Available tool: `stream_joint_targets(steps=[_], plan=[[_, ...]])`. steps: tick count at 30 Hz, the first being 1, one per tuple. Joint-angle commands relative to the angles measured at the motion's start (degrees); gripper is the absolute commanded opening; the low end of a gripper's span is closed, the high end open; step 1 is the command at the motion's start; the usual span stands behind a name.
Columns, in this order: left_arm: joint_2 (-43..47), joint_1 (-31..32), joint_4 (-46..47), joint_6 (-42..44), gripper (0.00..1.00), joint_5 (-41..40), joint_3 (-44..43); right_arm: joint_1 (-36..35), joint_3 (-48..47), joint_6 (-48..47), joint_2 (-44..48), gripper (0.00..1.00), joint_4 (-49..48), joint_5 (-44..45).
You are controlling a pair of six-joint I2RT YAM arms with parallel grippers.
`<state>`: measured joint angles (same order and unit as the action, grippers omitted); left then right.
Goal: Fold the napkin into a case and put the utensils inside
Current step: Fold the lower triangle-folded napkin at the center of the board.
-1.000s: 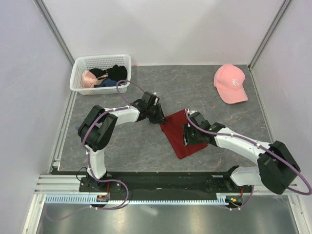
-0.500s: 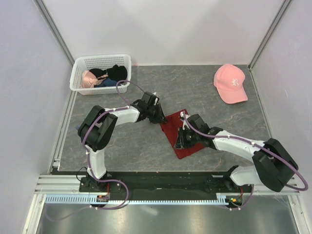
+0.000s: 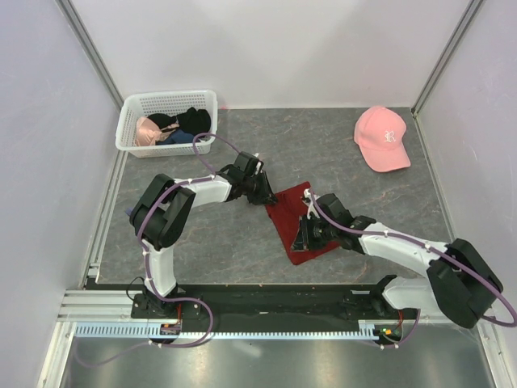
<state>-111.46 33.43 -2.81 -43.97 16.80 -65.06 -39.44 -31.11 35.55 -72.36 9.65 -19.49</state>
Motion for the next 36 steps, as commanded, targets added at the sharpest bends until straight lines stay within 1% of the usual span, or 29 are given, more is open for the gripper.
stream_joint_targets(steps=[1, 8, 10, 14, 16, 17, 20, 22, 25, 26, 28, 29, 32, 36], plan=[[-1.0, -0.4, 0.6, -0.2, 0.23, 0.3, -1.9, -0.2, -1.8, 0.4, 2.6, 0.18, 1.7, 0.2], [-1.8, -0.4, 0.7, 0.0, 0.23, 1.0, -2.3, -0.3, 8.5, 5.0, 0.3, 0.16, -8.0, -2.9], [-2.1, -0.6, 0.6, 0.3, 0.23, 0.9, -2.4, -1.2, 9.1, 5.4, -0.1, 0.15, -9.0, -3.1], [-2.1, -1.0, 0.2, 1.0, 0.24, 1.6, -3.2, -1.6, 7.7, 4.8, 1.0, 0.14, -7.1, -1.7], [-0.6, -1.2, -0.8, 1.5, 0.28, 2.3, -3.6, -1.5, 7.0, 4.8, 1.2, 0.14, -6.7, -1.3], [0.2, -1.3, -1.1, 1.6, 0.34, 3.3, -3.4, -1.6, 6.9, 5.0, 1.0, 0.14, -6.7, -1.4], [5.1, -1.3, -1.1, 1.3, 0.44, 4.2, -1.7, -1.6, 7.0, 5.8, 1.1, 0.13, -7.7, -1.6], [8.5, -1.3, -1.1, 1.3, 0.45, 4.6, -0.6, -1.6, 6.6, 5.8, 1.3, 0.13, -7.8, -1.2], [10.5, -1.3, -1.1, 0.7, 0.38, 4.7, 1.1, -1.6, 6.0, 5.8, 1.2, 0.13, -7.7, -0.9], [10.6, -1.3, -1.1, 0.3, 0.34, 4.9, 1.3, -1.6, 5.9, 5.8, 1.1, 0.13, -7.7, -0.9], [9.9, -1.3, -1.0, 0.1, 0.29, 5.3, 1.0, -1.5, 5.6, 5.7, 1.0, 0.12, -7.5, -0.6], [8.9, -1.3, -1.0, -0.2, 0.25, 5.8, 0.6, -1.6, 5.5, 5.6, 0.9, 0.12, -7.5, -0.5], [7.7, -1.3, -0.8, -0.4, 0.19, 6.0, -0.4, -1.6, 5.4, 5.7, 0.9, 0.11, -7.5, -0.4], [4.8, -1.3, -0.9, -0.3, 0.17, 5.8, -2.4, -1.6, 5.4, 5.8, 1.1, 0.11, -7.5, -0.5]])
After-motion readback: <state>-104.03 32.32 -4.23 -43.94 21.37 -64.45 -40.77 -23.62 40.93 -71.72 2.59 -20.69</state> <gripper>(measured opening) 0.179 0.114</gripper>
